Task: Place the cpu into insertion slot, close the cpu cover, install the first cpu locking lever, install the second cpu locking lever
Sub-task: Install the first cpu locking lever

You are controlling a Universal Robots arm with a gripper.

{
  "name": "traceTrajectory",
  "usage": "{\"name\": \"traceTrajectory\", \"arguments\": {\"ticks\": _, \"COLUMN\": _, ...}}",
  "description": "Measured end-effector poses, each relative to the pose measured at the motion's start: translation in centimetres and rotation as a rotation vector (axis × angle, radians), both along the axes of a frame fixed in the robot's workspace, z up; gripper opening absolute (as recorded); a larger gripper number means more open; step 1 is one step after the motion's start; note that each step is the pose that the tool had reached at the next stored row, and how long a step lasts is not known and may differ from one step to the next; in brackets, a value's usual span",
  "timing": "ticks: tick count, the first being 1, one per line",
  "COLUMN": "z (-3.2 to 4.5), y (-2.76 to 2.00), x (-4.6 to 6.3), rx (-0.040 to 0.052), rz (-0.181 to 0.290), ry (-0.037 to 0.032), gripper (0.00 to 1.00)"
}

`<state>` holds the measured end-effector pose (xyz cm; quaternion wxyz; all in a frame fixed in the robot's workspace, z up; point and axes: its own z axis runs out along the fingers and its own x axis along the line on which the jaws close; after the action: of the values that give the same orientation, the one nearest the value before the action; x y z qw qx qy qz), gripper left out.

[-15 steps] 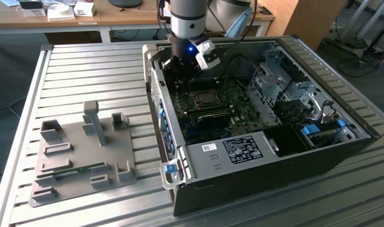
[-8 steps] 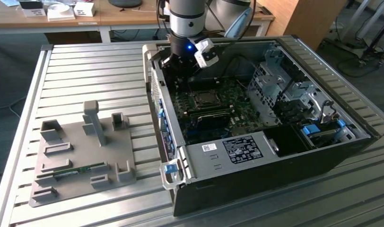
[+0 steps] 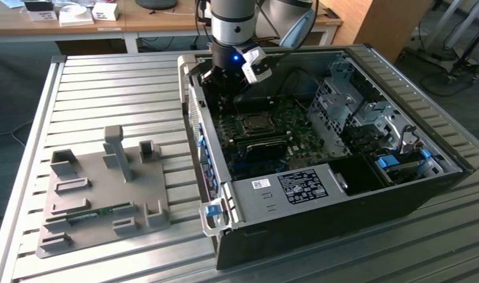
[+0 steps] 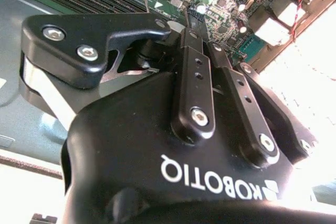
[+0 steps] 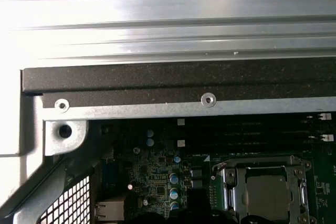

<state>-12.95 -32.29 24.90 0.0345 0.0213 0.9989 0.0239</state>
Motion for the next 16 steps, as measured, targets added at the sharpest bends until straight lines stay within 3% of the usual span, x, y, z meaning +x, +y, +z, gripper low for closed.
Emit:
{"name": "traceTrajectory", "arguments": {"ticks": 9, "z": 0.35, "y": 0.01, "x": 0.0, "rx": 0.0016, "rz": 0.0, "ry": -0.0002, "gripper": 0.11}}
{"name": "traceTrajectory", "arguments": {"ticks": 13, "z": 0.36, "y": 0.05, "x": 0.0, "rx": 0.0174, "rz": 0.0, "ry": 0.0, "gripper": 0.11}}
{"name": "traceTrajectory", "arguments": {"ticks": 16, "z": 0.36, "y": 0.05, "x": 0.0, "rx": 0.0443, "rz": 0.0, "ry": 0.0001, "gripper": 0.11}}
